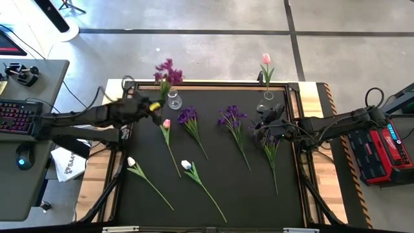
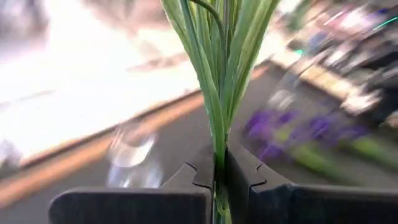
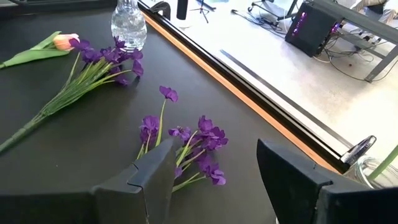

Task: Sort flowers into vase by color
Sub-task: Put the purple flowers into the left transparent vase

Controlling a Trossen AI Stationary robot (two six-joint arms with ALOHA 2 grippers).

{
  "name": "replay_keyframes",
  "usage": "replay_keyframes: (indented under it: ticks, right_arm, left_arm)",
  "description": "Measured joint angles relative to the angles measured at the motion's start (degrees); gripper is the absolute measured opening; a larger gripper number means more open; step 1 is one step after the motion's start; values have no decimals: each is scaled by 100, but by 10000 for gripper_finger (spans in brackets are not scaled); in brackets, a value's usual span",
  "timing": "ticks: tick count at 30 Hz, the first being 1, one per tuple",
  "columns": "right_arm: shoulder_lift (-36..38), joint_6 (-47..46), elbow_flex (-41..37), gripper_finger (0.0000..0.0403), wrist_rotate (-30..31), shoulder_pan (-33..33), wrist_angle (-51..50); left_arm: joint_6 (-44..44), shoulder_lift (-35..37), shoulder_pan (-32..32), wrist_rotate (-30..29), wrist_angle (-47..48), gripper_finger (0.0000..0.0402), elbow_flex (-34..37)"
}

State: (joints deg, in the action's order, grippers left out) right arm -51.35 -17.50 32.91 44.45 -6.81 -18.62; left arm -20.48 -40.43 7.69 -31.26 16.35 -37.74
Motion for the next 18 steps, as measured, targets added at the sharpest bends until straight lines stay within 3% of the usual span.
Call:
replay_keyframes:
  ticks: [4,8,18]
  right_arm:
    - [-2,2,0,208,0,0,118]
    - [-9,102,0,208,0,0,372]
    - [-340,105,2,208,-59,0,877]
  left_arm:
    - [1437,-40,155,590,-2317,3,528]
    - [2208,-378,648,1418,-4110,3,1059]
    - [2999,-1180,2225,1627,-5332,3,1135]
